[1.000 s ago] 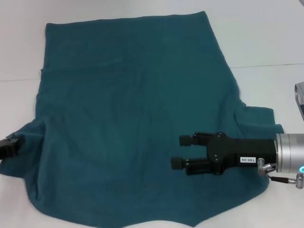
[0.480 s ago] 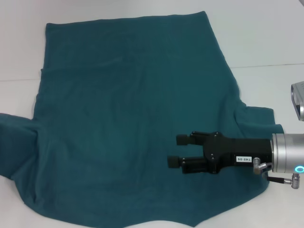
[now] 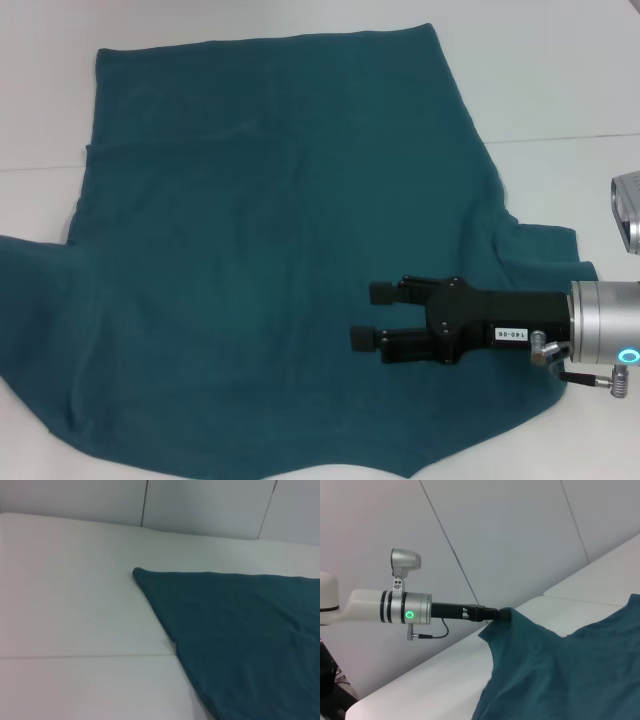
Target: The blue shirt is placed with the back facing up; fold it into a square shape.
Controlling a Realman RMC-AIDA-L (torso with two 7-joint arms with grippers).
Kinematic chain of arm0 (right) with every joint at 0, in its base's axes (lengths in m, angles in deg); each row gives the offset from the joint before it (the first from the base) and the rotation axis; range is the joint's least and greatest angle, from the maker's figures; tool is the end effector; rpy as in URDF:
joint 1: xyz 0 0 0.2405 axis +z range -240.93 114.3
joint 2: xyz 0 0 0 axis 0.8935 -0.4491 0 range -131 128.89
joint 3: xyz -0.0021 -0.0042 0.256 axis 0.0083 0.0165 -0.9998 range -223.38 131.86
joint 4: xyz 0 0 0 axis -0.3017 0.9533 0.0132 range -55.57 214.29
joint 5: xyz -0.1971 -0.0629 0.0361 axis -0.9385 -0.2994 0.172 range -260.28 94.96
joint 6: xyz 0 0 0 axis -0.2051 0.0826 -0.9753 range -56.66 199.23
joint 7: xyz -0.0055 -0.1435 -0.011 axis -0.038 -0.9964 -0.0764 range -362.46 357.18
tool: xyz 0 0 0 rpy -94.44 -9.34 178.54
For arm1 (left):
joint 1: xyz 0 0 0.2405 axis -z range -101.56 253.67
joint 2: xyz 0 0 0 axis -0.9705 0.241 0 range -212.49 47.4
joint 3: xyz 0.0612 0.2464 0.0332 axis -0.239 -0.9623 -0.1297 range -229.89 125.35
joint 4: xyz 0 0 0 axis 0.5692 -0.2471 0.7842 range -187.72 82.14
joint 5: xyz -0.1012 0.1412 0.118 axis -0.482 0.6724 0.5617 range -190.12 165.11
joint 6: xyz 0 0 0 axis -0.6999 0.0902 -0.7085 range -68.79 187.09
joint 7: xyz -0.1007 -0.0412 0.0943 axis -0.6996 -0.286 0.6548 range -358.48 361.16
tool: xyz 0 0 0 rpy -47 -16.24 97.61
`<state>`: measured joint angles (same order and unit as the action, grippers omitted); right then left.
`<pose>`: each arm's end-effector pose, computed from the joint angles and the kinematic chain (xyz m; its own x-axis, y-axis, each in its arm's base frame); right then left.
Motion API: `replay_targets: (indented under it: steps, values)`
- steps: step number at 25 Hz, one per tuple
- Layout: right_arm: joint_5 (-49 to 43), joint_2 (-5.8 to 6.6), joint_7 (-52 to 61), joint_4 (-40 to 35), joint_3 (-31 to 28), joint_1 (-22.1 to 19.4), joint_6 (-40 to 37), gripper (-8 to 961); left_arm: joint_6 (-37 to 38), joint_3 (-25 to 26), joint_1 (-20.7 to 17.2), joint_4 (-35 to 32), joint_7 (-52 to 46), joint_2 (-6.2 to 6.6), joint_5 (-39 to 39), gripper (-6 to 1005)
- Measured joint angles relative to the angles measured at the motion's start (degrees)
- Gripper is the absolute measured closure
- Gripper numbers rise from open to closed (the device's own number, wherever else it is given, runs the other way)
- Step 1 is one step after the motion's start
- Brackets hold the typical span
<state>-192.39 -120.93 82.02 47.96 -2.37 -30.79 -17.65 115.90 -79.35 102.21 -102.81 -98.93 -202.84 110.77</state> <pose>0.2420 0.3276 -0.0271 0.6924 -0.4614 -0.5547 -0.5376 -0.8427 0.0300 -0.3576 0.3662 0.0902 0.5834 0.5113 0.6310 0.7978 -0.2151 -0.5633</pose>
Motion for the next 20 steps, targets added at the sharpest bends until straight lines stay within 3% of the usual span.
replay_targets:
  steps: [10,20]
  values:
    - [0.1,0.00,0.0,0.1,0.1,0.0,0.0,43,1.5,-2.5,-0.1,-1.1,-2.3,-0.39,0.1,981]
    - [0.1,0.00,-0.3,0.1,0.1,0.0,0.0,44,18.9,-3.8,0.5,-5.8,-10.4,-0.51,0.3,977]
